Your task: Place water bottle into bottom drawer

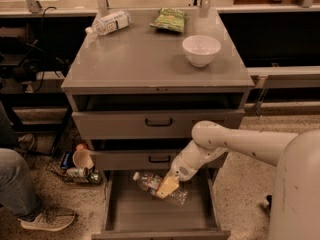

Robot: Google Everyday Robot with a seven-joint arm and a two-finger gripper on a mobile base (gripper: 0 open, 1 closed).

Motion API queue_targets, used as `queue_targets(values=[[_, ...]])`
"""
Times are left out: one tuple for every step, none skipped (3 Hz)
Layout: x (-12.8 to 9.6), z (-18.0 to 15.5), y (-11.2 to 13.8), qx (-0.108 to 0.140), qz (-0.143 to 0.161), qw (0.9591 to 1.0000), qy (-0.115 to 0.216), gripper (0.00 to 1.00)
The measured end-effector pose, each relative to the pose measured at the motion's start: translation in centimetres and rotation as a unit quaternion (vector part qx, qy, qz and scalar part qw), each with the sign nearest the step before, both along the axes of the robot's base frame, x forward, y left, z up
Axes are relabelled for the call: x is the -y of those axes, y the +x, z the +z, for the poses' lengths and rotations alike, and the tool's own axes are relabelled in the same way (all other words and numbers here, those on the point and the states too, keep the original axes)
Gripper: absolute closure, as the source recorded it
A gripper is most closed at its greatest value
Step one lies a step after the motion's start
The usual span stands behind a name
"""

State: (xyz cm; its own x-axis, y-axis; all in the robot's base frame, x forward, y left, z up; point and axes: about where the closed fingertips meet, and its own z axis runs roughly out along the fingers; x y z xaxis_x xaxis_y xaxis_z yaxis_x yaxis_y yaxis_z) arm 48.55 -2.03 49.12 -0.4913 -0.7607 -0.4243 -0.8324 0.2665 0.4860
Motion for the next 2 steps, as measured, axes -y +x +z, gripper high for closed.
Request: queue_targets(values=[[0.2, -1.3, 0.0, 0.000, -0.013, 0.9999, -0.006, 1.00], [1.0, -4.8, 1.0, 0.028, -0.049, 0.9984, -0.010, 1.00]])
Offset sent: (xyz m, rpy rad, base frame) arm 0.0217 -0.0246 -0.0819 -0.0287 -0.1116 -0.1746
